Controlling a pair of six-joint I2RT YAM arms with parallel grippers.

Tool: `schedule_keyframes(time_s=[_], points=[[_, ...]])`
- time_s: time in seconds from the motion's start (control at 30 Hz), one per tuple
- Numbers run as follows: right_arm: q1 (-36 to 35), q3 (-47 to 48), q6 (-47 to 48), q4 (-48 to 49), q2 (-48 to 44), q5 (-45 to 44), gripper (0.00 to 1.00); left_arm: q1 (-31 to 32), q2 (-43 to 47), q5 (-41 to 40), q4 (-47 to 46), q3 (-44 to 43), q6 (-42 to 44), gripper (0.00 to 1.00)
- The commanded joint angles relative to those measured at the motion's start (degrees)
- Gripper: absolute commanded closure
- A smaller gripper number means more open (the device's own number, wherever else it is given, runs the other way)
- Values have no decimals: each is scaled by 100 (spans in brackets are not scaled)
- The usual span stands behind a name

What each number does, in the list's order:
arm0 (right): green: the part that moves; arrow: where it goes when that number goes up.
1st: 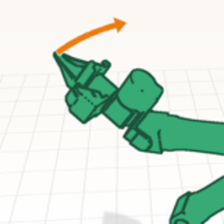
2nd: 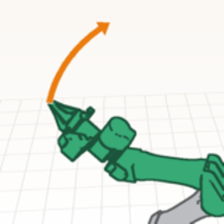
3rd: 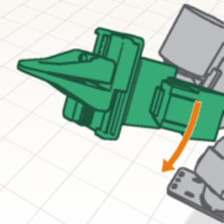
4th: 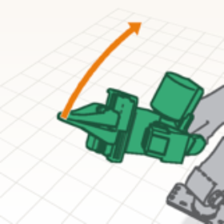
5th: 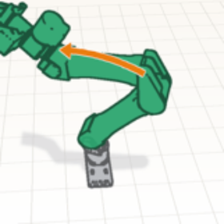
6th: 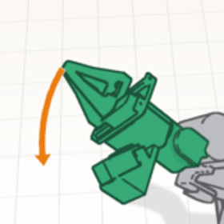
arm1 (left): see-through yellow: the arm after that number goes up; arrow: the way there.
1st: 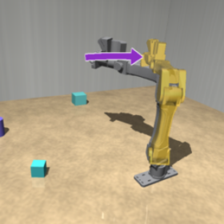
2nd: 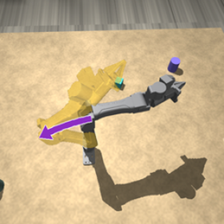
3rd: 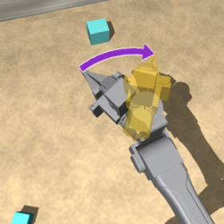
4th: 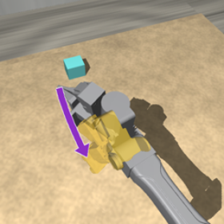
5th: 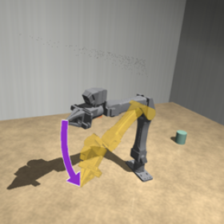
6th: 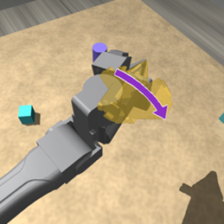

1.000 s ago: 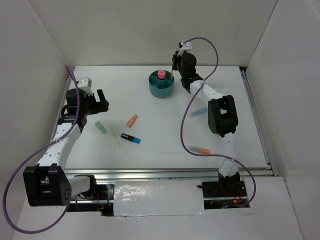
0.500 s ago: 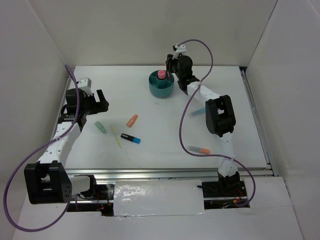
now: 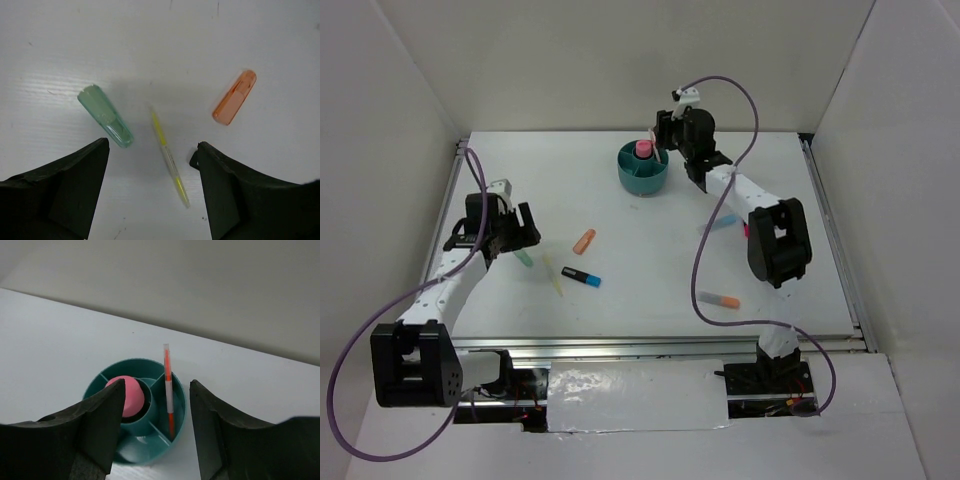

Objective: Sort the stationery into containers
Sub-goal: Place the pen in the storage box, then pick up the pen from the center of the board.

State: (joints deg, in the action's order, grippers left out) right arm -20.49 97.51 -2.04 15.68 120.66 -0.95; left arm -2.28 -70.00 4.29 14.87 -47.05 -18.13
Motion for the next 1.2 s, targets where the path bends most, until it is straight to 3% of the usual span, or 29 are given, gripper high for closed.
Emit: schedule_keyframes(time_s=[0.0, 0.13, 0.23, 0.43, 0.8, 0.9, 1.03, 1.17], points=[[27, -406, -51, -179, -1307, 69, 39, 176, -110, -148, 419, 108, -199, 19], [63, -926, -33, -846, -2263, 69, 39, 474, -347, -157, 472, 47, -217, 23], [98, -1409, -85, -1496, -2870, 349, 39, 720, -690, -376, 560, -164, -244, 32], [212, -2297, -314, -2182, -3741, 613, 38, 914, -1498, -394, 736, -507, -551, 36], [432, -2378, -402, -2631, -4042, 1018, 39, 1028, -2632, -685, 815, -911, -700, 44], [432, -2273, -376, -2772, -4007, 1289, 39, 1028, -2870, -518, 789, -1209, -753, 50], [406, -2114, -393, -2992, -3945, 1843, 38, 1019, -3116, -474, 754, -1552, -841, 69], [309, -1930, -455, -3141, -3919, 2116, 38, 932, -3354, -368, 789, -1992, -710, 80]])
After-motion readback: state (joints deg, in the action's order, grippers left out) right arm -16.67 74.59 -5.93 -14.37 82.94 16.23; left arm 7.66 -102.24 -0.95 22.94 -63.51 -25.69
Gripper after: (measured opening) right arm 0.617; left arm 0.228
